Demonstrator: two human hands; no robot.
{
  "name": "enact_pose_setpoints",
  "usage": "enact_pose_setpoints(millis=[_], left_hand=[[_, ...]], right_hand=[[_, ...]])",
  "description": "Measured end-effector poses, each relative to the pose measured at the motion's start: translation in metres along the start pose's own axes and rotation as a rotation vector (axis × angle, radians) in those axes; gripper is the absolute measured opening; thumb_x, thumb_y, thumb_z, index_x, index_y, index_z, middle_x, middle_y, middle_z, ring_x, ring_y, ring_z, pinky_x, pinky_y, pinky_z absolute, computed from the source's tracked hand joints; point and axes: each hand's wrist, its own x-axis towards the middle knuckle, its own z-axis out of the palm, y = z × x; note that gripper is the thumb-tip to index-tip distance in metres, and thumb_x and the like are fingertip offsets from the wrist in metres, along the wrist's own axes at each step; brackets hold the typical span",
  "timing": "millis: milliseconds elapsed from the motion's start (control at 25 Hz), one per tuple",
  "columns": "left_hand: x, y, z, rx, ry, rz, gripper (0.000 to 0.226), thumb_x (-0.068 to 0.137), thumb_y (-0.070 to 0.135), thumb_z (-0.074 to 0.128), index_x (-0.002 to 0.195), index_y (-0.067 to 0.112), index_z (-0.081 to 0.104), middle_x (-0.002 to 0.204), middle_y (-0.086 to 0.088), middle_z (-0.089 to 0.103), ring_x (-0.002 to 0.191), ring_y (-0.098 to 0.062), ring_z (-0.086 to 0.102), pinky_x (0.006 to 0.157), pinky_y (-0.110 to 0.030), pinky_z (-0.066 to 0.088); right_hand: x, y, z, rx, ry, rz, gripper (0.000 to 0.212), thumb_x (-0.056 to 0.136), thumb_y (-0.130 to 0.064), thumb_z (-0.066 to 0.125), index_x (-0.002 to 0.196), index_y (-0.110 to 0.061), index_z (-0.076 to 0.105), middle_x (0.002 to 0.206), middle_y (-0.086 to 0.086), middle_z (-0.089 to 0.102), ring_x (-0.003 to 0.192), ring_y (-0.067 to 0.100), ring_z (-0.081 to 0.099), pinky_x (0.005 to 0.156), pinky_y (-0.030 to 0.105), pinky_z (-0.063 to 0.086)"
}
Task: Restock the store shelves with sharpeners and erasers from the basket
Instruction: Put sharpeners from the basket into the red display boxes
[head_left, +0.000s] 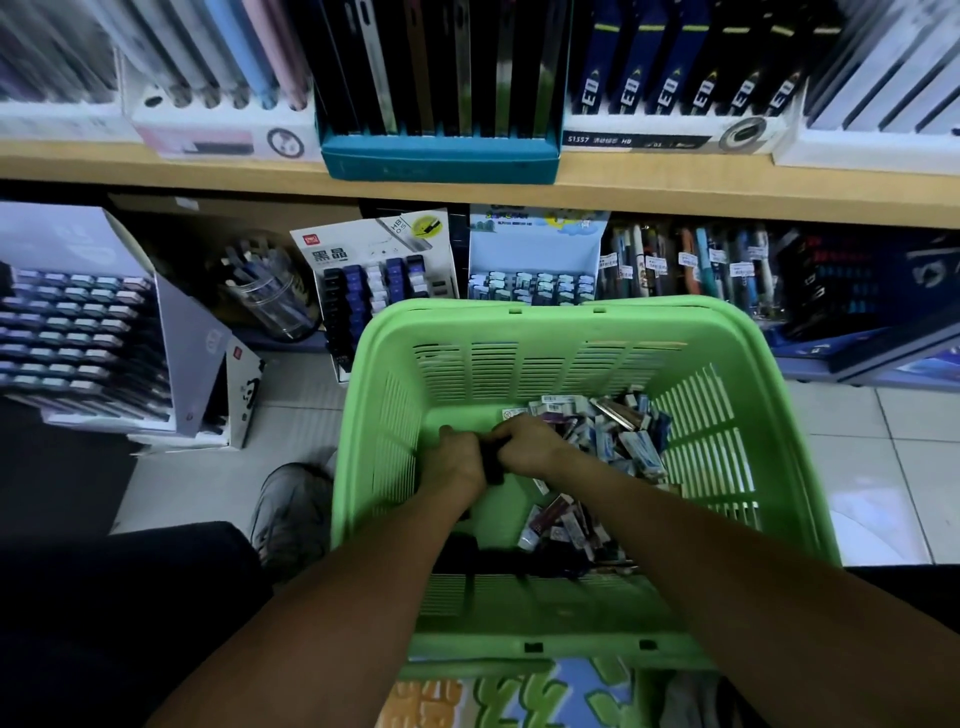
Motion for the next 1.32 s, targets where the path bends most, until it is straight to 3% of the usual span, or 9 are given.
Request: enact_pose_setpoints(millis=[80,320,480,600,760,880,1040,1200,1320], left_hand=[[0.001,0.003,-0.006,-0.080,0.003,-0.040,0.033,0.087,0.023,0.072,0.116,0.009,0.067,0.121,-0.015,0.064,0.109,-0.033,0.064,0.089,-0.036,0.052],[-0.017,0.013,-0.038,-0.353,-0.073,-0.044,0.027,0.077,0.010,0.076,0.103,0.005,0.072,0.100,-0.016,0.071,0.093,-0.031,0.071,0.072,-0.032,0.057],[-0.050,0.028,-0.084,-0.662,-0.227,0.037,0.038,0.078,-0.004,0.075,0.113,0.001,0.063,0.103,-0.018,0.070,0.093,-0.030,0.070,0.077,-0.044,0.062],[-0.083,0.043,-0.121,-0.787,-0.309,0.112,0.042,0.086,-0.005,0.067,0.126,0.000,0.055,0.114,-0.021,0.068,0.101,-0.031,0.070,0.088,-0.047,0.059],[-0.130,0.063,-0.169,-0.899,-0.443,0.126,0.031,0.095,-0.001,0.048,0.125,0.004,0.046,0.119,-0.019,0.065,0.107,-0.032,0.066,0.091,-0.048,0.055],[-0.163,0.079,-0.208,-0.949,-0.380,0.214,0.028,0.094,0.010,0.048,0.122,0.007,0.048,0.090,-0.010,0.066,0.083,-0.023,0.062,0.080,-0.040,0.053],[-0.203,0.105,-0.252,-0.850,-0.184,0.429,0.049,0.090,0.048,0.067,0.118,0.008,0.062,0.079,-0.003,0.063,0.065,-0.013,0.056,0.058,-0.028,0.048],[-0.223,0.127,-0.287,-0.919,0.072,0.560,0.046,0.089,0.043,0.071,0.107,0.001,0.066,0.071,-0.006,0.063,0.055,-0.015,0.053,0.048,-0.027,0.044],[-0.237,0.140,-0.311,-1.002,0.181,0.661,0.027,0.091,0.033,0.071,0.094,0.006,0.069,0.070,-0.011,0.062,0.050,-0.017,0.051,0.043,-0.025,0.040]], right_hand=[[-0.005,-0.001,-0.004,0.080,-0.023,-0.013,0.036,0.076,0.011,0.058,0.101,-0.006,0.078,0.084,0.006,0.072,0.082,0.017,0.065,0.074,0.027,0.053],[-0.035,-0.006,-0.047,0.162,-0.062,-0.103,0.038,0.079,0.006,0.075,0.116,-0.001,0.071,0.105,0.014,0.072,0.092,0.021,0.064,0.087,0.040,0.055],[-0.077,-0.025,-0.094,0.179,-0.126,-0.116,0.044,0.082,0.002,0.075,0.122,-0.015,0.068,0.103,0.005,0.072,0.080,0.017,0.070,0.067,0.025,0.058],[-0.113,-0.038,-0.126,0.205,-0.099,-0.145,0.045,0.081,-0.007,0.078,0.119,-0.028,0.068,0.114,0.004,0.071,0.092,0.024,0.074,0.081,0.033,0.060],[-0.160,-0.059,-0.161,0.417,-0.053,-0.201,0.046,0.079,0.004,0.077,0.122,-0.011,0.067,0.125,0.013,0.063,0.103,0.028,0.071,0.091,0.039,0.058],[-0.199,-0.081,-0.185,0.495,0.032,-0.321,0.039,0.080,0.004,0.078,0.115,-0.008,0.070,0.119,0.012,0.067,0.100,0.027,0.072,0.090,0.039,0.059],[-0.243,-0.112,-0.216,0.546,0.153,-0.480,0.040,0.077,0.003,0.080,0.114,-0.008,0.070,0.114,0.014,0.070,0.101,0.030,0.072,0.086,0.038,0.060],[-0.265,-0.139,-0.232,0.592,0.284,-0.651,0.042,0.074,-0.001,0.081,0.114,-0.007,0.070,0.106,0.013,0.074,0.094,0.029,0.073,0.078,0.033,0.060],[-0.283,-0.155,-0.250,0.634,0.368,-0.743,0.037,0.078,-0.003,0.078,0.114,-0.004,0.069,0.103,0.018,0.074,0.090,0.029,0.072,0.076,0.032,0.060]])
